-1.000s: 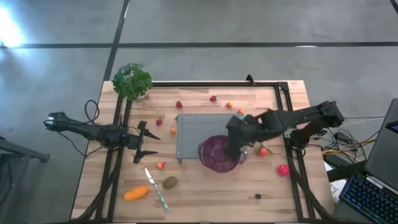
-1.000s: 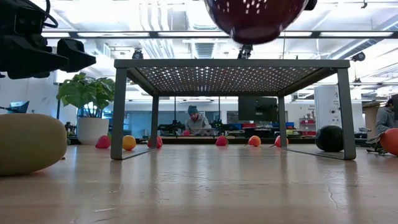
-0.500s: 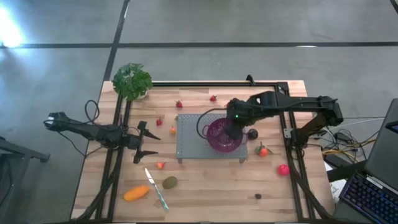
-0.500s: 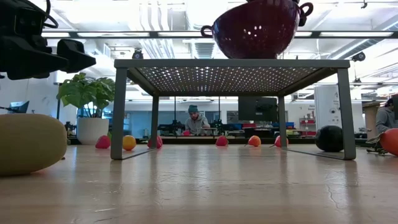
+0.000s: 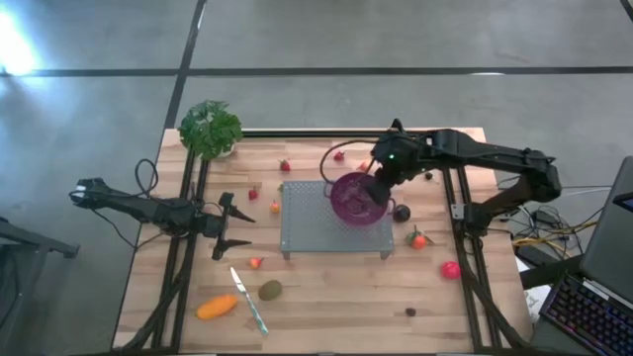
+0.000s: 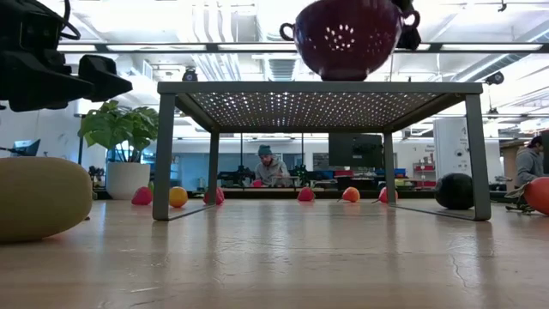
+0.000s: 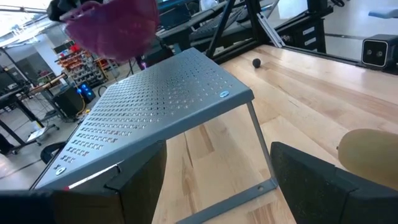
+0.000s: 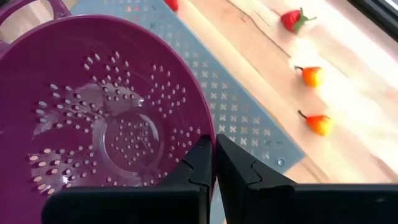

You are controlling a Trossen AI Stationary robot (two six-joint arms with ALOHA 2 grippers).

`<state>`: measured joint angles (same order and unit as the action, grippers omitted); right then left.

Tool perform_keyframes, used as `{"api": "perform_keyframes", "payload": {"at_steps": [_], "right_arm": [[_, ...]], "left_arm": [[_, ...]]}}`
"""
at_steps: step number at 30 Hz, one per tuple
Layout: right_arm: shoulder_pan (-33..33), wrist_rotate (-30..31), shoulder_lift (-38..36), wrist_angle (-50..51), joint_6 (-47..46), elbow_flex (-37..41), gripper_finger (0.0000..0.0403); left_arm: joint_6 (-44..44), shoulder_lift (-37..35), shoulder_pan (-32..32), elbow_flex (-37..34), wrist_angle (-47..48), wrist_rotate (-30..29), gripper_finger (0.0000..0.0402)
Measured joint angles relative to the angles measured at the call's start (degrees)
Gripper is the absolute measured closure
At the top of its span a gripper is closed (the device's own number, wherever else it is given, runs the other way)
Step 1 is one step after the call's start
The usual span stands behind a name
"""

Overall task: Pick & Place Fruit
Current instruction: Put the purple strainer bowl on the shelf

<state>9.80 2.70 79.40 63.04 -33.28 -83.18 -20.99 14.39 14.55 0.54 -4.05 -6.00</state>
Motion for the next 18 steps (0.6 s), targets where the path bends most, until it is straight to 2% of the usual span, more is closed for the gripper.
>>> {"api": "perform_keyframes", "payload": {"at_steps": [9,18], "right_arm": [[0.7,-1.7,-2.3,-2.0,-0.9,8.9,0.0394],[0.7,-1.3,-2.5,-4.8,0.0,9.9,0.0394]], "left_arm": [[0.0,0.0,0.0,0.0,0.0,0.0,0.0110],[0.0,0.0,0.0,0.0,0.0,0.0,0.0110]]}}
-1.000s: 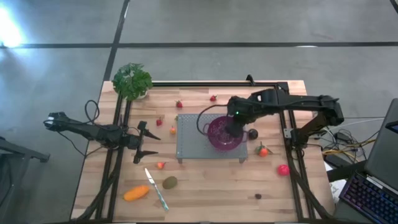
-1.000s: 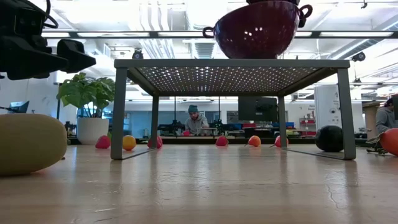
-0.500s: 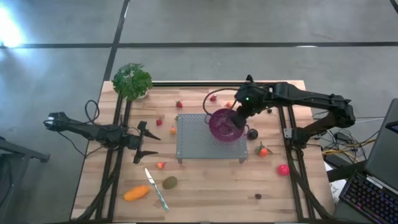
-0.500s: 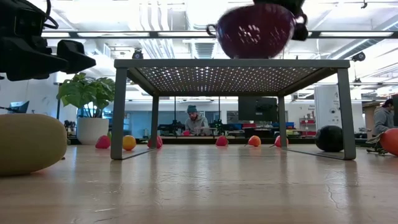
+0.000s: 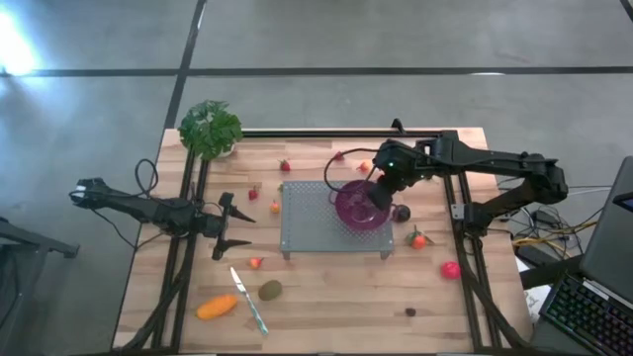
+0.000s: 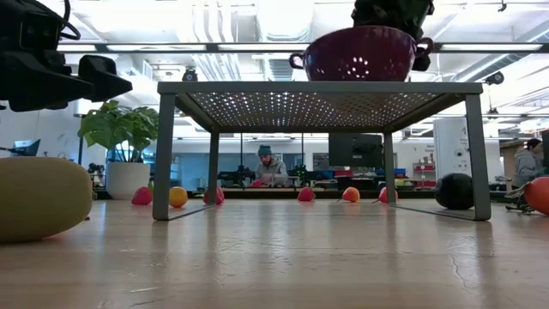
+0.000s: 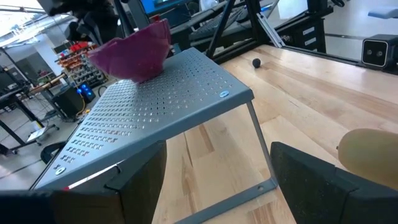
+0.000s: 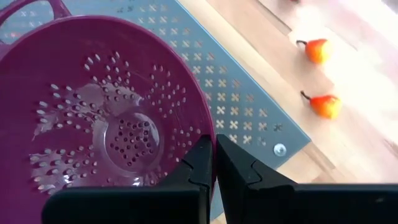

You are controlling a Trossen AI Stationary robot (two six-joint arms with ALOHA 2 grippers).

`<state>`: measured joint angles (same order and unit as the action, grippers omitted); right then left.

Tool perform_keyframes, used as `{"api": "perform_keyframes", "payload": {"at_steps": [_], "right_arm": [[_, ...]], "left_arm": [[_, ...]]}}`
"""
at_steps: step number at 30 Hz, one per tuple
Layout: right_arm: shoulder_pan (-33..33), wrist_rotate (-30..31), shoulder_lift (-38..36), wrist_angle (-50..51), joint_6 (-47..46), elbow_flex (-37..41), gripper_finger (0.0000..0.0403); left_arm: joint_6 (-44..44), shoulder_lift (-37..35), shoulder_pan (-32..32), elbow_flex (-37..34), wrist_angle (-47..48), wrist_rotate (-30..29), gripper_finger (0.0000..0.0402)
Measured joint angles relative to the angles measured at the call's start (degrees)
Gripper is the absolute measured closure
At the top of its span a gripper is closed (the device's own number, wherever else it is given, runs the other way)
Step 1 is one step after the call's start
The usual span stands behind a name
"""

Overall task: Pick & Place Fruit
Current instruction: Put the purple strainer bowl on the shelf

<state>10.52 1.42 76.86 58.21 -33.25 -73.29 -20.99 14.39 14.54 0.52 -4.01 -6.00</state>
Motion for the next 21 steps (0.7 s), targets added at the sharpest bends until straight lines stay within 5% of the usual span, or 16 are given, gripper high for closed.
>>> {"api": "perform_keyframes", "payload": {"at_steps": [21], "right_arm": [[0.0,0.1,0.0,1.9,0.5,0.1,0.0394]], "left_arm": [[0.0,0.0,0.0,0.0,0.0,0.0,0.0110]]}}
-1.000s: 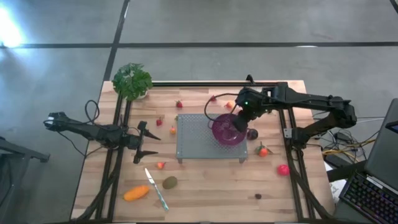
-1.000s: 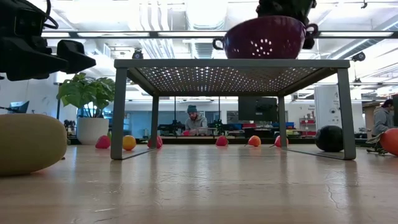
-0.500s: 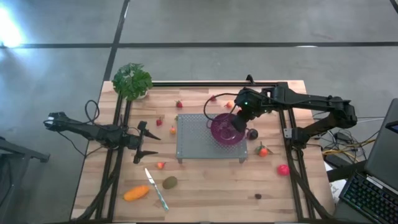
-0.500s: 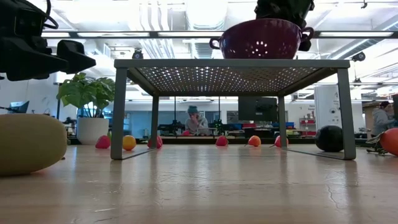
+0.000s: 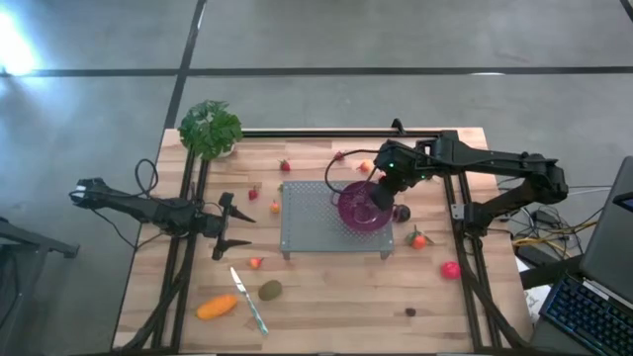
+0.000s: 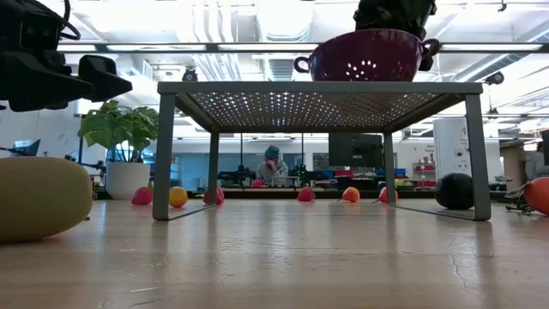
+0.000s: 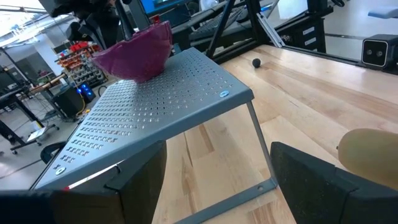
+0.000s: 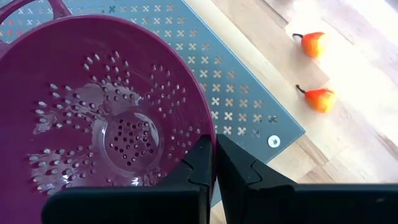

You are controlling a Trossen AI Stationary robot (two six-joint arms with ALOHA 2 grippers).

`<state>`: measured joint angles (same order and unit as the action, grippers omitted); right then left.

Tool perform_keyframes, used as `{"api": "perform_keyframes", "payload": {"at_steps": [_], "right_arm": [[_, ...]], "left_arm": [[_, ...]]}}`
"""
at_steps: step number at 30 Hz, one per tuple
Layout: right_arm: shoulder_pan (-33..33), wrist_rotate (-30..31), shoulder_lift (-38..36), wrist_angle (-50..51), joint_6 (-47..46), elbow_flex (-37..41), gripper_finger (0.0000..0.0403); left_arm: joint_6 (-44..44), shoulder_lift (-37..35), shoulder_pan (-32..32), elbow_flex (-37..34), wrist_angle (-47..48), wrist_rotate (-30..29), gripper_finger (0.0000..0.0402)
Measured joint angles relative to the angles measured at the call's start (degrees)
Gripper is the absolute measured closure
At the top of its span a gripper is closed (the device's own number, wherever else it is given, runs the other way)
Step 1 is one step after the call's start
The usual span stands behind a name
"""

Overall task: Pick & Place Fruit
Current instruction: Put the purple strainer bowl on the shelf, then put the black cherry in the purple strainer bowl on the shelf

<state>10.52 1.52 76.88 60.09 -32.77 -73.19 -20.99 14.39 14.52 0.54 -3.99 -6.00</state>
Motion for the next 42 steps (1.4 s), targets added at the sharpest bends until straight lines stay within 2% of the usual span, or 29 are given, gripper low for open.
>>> {"api": "perform_keyframes", "payload": {"at_steps": [19,42], "right_arm": [[0.0,1.5,0.0,-0.3,0.0,-0.3,0.0353],[0.0,1.5,-0.2,-0.3,0.2,-4.1,0.0228]], "left_arm": [[0.0,0.0,0.0,0.0,0.0,0.0,0.0110],[0.0,0.0,0.0,0.0,0.0,0.0,0.0110]]}}
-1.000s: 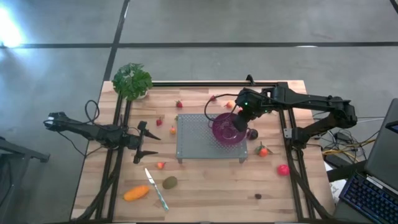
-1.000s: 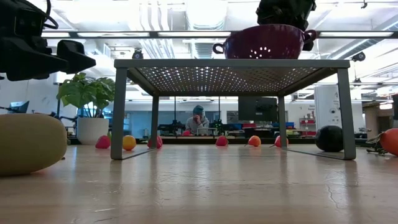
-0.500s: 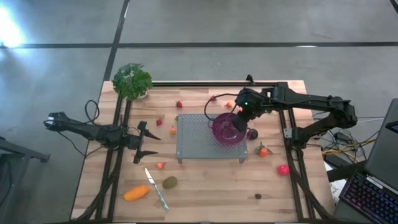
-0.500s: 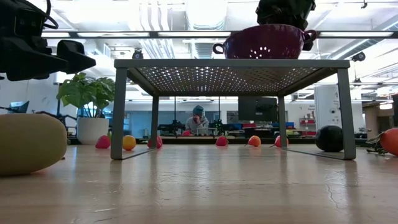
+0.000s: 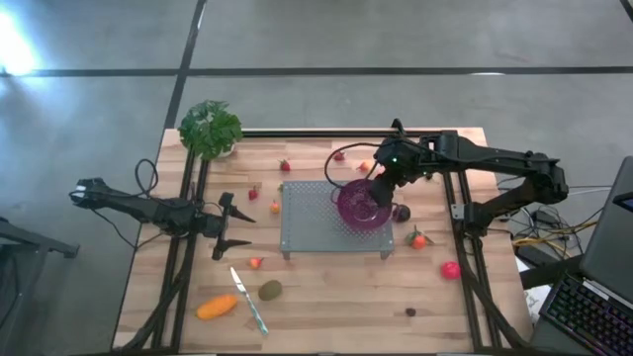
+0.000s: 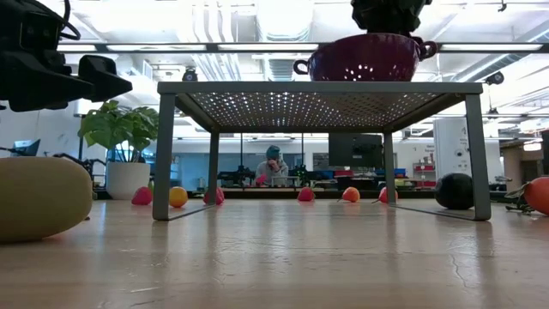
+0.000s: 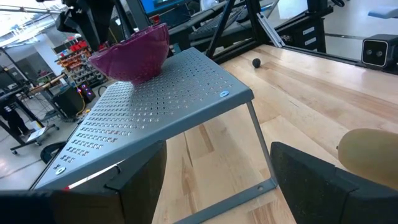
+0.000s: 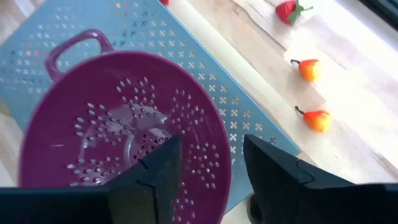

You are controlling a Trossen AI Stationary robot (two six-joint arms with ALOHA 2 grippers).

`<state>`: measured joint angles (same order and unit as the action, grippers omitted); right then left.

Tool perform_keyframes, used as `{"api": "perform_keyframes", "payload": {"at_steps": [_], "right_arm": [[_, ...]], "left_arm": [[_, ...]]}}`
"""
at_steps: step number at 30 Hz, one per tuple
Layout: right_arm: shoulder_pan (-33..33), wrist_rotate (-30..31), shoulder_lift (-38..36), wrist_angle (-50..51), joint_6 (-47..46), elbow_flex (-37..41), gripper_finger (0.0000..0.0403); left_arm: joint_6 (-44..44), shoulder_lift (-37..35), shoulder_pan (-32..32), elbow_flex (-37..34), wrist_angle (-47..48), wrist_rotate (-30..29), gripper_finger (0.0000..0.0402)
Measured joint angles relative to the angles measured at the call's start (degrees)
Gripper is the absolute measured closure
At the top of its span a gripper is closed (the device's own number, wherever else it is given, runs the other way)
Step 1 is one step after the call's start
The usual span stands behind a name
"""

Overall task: Pick & Place Fruit
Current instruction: Put the black cherry in the purple strainer bowl on the shelf

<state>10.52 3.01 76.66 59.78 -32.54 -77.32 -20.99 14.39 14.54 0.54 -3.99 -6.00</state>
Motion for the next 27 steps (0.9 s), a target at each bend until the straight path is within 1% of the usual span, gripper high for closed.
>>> {"api": "perform_keyframes", "payload": {"at_steps": [4,8,16,20,24,27], "right_arm": [[0.0,0.0,-0.3,0.3,0.5,-1.8,0.0216],[0.0,0.0,-0.3,3.7,1.7,-5.0,0.0216],[-0.7,2.2,-1.0,13.4,-0.2,-11.1,0.0251],[-2.1,4.8,-3.0,16.7,-2.0,-11.5,0.0269],[-3.2,7.4,-5.9,18.0,-3.8,-11.1,0.0286],[-3.7,7.8,-8.2,18.0,-4.0,-10.8,0.0298]], "left_arm": [[0.0,0.0,0.0,0.0,0.0,0.0,0.0110],[0.0,0.0,0.0,0.0,0.0,0.0,0.0110],[0.0,0.0,0.0,0.0,0.0,0.0,0.0110],[0.0,0.0,0.0,0.0,0.0,0.0,0.0110],[0.0,0.0,0.0,0.0,0.0,0.0,0.0110],[0.0,0.0,0.0,0.0,0.0,0.0,0.0110]]}}
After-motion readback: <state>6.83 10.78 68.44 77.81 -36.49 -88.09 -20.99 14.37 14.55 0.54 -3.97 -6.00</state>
